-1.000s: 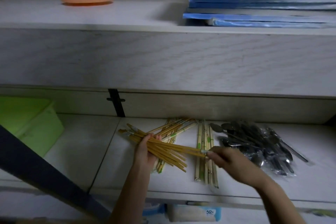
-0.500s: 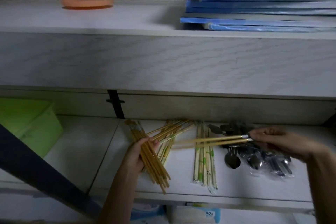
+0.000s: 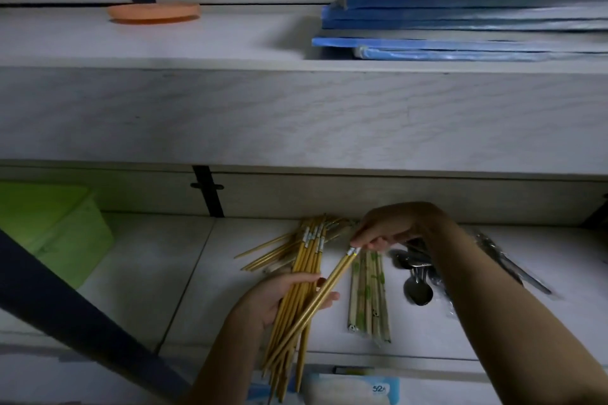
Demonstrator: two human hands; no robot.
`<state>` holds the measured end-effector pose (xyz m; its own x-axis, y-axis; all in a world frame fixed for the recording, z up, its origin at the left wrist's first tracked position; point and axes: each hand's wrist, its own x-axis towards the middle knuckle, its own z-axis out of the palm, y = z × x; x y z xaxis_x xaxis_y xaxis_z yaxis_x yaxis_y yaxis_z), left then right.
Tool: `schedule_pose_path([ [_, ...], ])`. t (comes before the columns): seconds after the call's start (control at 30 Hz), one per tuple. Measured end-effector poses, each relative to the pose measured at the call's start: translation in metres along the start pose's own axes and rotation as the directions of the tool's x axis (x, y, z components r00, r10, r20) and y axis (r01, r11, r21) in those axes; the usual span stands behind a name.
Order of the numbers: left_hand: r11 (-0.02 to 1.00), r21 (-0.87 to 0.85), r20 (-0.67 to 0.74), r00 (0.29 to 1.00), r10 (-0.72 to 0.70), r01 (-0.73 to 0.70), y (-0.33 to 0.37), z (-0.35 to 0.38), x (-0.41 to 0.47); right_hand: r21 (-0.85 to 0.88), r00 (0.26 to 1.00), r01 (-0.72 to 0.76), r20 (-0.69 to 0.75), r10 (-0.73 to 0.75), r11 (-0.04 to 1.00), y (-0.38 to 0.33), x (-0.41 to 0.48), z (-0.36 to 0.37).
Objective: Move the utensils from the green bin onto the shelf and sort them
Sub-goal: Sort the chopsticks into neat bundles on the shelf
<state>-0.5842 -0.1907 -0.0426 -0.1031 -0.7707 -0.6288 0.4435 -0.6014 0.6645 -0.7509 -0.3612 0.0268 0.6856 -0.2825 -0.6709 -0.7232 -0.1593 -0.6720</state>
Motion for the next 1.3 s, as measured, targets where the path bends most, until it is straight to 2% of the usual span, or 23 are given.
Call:
schedule_pose_path([
  [0.07, 0.999, -0.034, 0.013, 0.999, 0.03, -0.029, 0.0, 0.008, -0.004, -0.006, 0.999, -0.03, -0.028, 0.03, 1.0, -0.007, 0.013, 0.001],
  [0.2, 0.992, -0.081, -0.013, 0.996, 0.093, -0.094, 0.001, 0.013, -0.004, 0.118, 0.99, -0.027, -0.138, 0.043, 0.993, -0.014, 0.035, 0.004],
  [0.33, 0.987, -0.107, -0.065, 0.992, 0.11, -0.117, -0.002, 0.009, -0.001, 0.203, 0.957, 0.085, -0.289, -0.023, 0.976, -0.015, 0.052, 0.016],
  [0.43, 0.985, -0.133, -0.086, 0.991, 0.102, -0.113, -0.002, 0.004, 0.005, 0.161, 0.908, 0.18, -0.408, -0.101, 0.97, -0.021, 0.059, 0.027],
  [0.53, 0.965, -0.216, -0.108, 0.986, 0.124, -0.145, 0.0, 0.003, 0.012, 0.228, 0.83, 0.275, -0.546, -0.112, 0.934, -0.028, 0.058, 0.04],
  [0.57, 0.953, -0.257, -0.112, 0.984, 0.136, -0.161, 0.001, 0.003, 0.014, 0.238, 0.781, 0.305, -0.617, -0.099, 0.922, -0.028, 0.055, 0.047],
  [0.63, 0.939, -0.282, -0.152, 0.975, 0.162, -0.199, 0.004, 0.001, 0.02, 0.084, 0.647, 0.313, -0.748, -0.147, 0.946, -0.024, 0.043, 0.068],
  [0.67, 0.937, -0.273, -0.189, 0.967, 0.169, -0.217, 0.004, 0.0, 0.022, 0.008, 0.608, 0.323, -0.768, -0.201, 0.946, -0.022, 0.037, 0.081],
  [0.7, 0.935, -0.266, -0.235, 0.957, 0.172, -0.233, 0.005, 0.0, 0.024, -0.022, 0.605, 0.339, -0.761, -0.236, 0.94, -0.02, 0.029, 0.095],
  [0.77, 0.919, -0.295, -0.296, 0.939, 0.173, -0.262, 0.007, 0.0, 0.027, 0.05, 0.677, 0.342, -0.705, -0.209, 0.938, -0.014, 0.014, 0.125],
  [0.83, 0.873, -0.397, -0.273, 0.945, 0.183, -0.284, 0.009, 0.0, 0.029, 0.2, 0.774, 0.304, -0.622, -0.119, 0.931, -0.004, 0.008, 0.145],
  [0.9, 0.821, -0.481, -0.281, 0.941, 0.186, -0.306, 0.011, 0.001, 0.031, 0.281, 0.849, 0.234, -0.526, -0.054, 0.931, 0.004, 0.006, 0.155],
  [1.0, 0.79, -0.513, -0.304, 0.932, 0.197, -0.335, 0.014, 0.005, 0.031, 0.502, 0.922, 0.236, -0.386, -0.029, 0.832, 0.008, 0.001, 0.157],
  [1.07, 0.796, -0.513, -0.284, 0.939, 0.195, -0.321, 0.015, 0.007, 0.03, 0.598, 0.934, 0.249, -0.355, -0.027, 0.762, 0.008, -0.003, 0.155],
  [1.3, 0.789, -0.491, -0.293, 0.923, 0.249, -0.369, 0.01, 0.001, 0.034, 0.742, 0.924, 0.316, -0.381, -0.015, 0.591, 0.023, -0.006, 0.15],
])
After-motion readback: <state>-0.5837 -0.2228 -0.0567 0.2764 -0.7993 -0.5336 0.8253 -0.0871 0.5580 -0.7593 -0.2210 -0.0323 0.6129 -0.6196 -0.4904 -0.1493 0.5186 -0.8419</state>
